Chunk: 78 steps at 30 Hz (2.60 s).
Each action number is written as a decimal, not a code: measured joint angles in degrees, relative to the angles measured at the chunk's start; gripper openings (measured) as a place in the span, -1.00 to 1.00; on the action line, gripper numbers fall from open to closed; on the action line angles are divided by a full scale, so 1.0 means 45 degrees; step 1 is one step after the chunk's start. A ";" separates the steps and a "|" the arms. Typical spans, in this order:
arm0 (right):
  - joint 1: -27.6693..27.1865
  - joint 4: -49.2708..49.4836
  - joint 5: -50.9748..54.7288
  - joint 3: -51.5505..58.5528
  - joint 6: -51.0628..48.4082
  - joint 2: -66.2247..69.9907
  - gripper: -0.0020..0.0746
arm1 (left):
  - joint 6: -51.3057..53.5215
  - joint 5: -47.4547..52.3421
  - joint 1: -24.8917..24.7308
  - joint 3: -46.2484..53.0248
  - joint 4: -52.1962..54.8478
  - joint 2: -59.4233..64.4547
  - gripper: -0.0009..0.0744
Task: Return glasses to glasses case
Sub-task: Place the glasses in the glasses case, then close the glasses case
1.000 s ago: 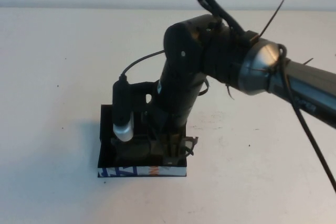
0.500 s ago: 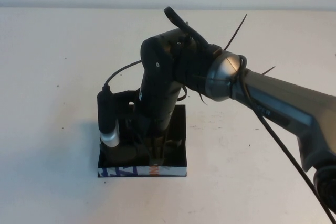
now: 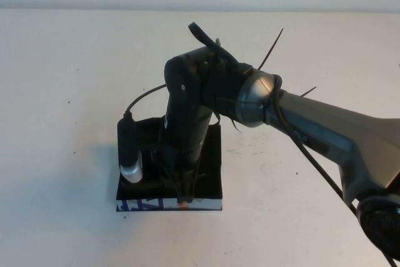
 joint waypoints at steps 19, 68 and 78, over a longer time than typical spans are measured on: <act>-0.0210 0.0185 0.0000 -0.0049 0.0074 -0.0008 -0.16 | 0.0000 0.0000 0.0000 0.0000 0.0000 0.0000 -0.98; -0.0526 -0.0417 0.0273 -0.0065 0.6266 -0.3771 -0.98 | -0.3318 -0.1835 0.0039 -0.0823 -0.5026 0.1010 -0.98; -0.1301 -0.0470 0.0273 -0.0065 0.8283 -0.3151 -0.98 | 0.0068 0.1945 -0.2053 -0.4488 -0.5589 0.8487 -0.98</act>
